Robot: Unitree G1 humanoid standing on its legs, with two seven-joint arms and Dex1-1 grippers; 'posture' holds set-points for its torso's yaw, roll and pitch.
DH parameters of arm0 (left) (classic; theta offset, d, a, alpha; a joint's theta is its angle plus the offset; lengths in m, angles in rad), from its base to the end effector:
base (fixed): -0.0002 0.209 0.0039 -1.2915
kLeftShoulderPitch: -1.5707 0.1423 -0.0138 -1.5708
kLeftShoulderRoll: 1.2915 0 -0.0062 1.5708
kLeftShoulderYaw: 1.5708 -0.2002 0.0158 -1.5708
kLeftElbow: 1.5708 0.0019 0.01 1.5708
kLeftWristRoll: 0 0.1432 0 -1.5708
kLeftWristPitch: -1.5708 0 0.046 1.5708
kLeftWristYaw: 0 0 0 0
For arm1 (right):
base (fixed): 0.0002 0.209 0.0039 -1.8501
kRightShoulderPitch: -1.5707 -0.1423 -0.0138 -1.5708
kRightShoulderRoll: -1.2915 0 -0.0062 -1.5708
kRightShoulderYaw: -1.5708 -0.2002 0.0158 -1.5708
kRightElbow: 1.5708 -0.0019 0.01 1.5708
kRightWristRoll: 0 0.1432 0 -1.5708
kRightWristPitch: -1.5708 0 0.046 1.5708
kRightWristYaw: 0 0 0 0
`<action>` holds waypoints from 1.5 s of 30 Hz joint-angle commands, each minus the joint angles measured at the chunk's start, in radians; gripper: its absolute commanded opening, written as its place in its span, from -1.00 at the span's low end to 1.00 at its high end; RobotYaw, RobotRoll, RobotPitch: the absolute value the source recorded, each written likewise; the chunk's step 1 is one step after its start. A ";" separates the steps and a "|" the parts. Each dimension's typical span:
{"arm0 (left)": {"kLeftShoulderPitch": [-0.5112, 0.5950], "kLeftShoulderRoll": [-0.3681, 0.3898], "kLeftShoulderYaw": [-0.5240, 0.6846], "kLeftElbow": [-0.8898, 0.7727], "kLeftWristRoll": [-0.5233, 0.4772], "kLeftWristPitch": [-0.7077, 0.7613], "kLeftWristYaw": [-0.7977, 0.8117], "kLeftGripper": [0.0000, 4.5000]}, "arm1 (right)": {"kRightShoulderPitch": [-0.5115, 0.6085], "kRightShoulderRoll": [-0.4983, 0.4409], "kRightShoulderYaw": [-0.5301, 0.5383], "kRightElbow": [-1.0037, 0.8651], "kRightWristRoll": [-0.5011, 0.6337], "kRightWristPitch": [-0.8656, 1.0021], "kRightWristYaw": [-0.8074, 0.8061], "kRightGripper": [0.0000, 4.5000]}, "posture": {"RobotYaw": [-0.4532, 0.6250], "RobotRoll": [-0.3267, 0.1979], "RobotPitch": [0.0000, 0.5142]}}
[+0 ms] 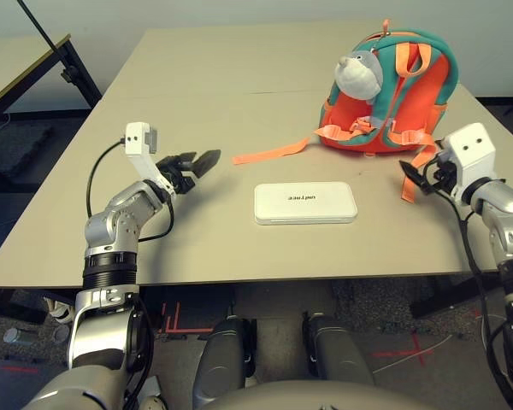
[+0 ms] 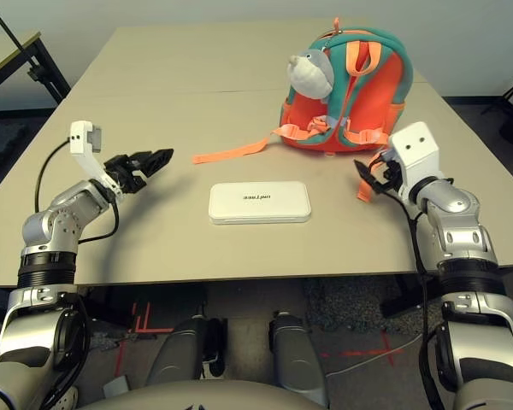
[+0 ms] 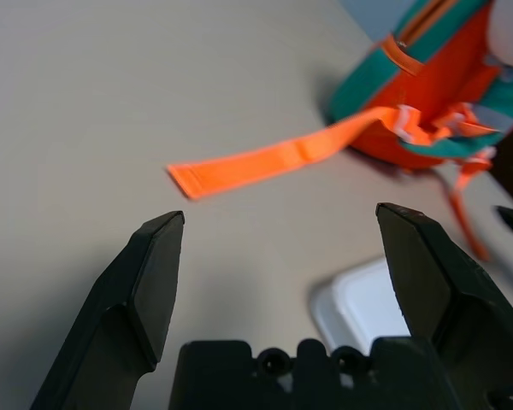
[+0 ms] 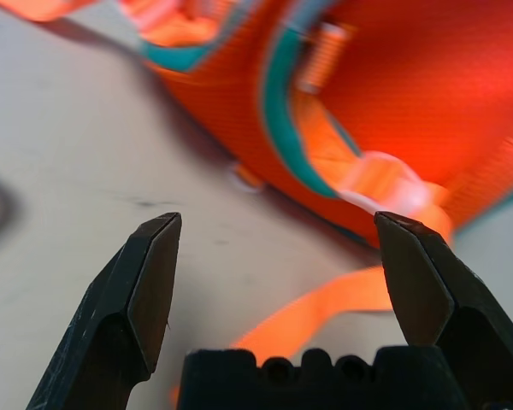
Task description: Put the pencil case into the backpack and zip it.
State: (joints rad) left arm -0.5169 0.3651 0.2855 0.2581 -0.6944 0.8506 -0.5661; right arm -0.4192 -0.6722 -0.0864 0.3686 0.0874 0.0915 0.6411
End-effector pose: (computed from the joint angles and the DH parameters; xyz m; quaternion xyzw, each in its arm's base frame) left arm 0.2973 0.2400 0.1048 -0.2784 0.1522 -0.2910 0.9026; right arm 0.2818 -0.3073 0.1244 -0.2419 0.0703 0.1911 0.9487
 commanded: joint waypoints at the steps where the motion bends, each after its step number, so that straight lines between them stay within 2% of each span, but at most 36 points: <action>1: -0.007 -0.013 0.021 -0.018 -0.078 0.147 0.017 1.00 | 0.017 -0.010 0.025 -0.053 -0.004 0.041 0.037 0.98 | -0.45 0.25 -0.66; 4: -0.006 -0.011 0.019 -0.009 -0.123 0.264 0.009 1.00 | 0.031 -0.006 0.030 -0.077 -0.002 0.062 0.057 0.98 | -0.45 0.25 -0.67; 10: -0.032 0.013 0.021 0.077 -0.157 0.394 -0.029 1.00 | 0.040 0.005 0.037 -0.093 -0.005 0.079 0.058 0.98 | -0.46 0.25 -0.67; 15: -0.082 0.037 0.020 0.175 -0.147 0.445 -0.055 1.00 | 0.037 0.013 0.044 -0.095 -0.005 0.084 0.054 0.98 | -0.46 0.25 -0.67; 24: -0.140 0.036 -0.002 0.298 -0.132 0.521 -0.091 1.00 | 0.041 0.027 0.048 -0.096 -0.012 0.085 0.049 0.98 | -0.49 0.25 -0.66; 37: -0.198 0.029 -0.058 0.425 -0.052 0.464 -0.137 1.00 | 0.034 0.033 0.049 -0.089 -0.022 0.081 0.052 0.98 | -0.49 0.25 -0.68; 45: -0.237 -0.004 -0.061 0.484 -0.013 0.426 -0.144 1.00 | 0.041 0.037 0.052 -0.104 -0.024 0.086 0.056 0.98 | -0.50 0.25 -0.69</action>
State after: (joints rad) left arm -0.7418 0.3679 0.2353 0.7208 -0.7351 1.2807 -0.7072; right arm -0.3834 -0.6397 -0.0496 0.2798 0.0661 0.1712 0.6935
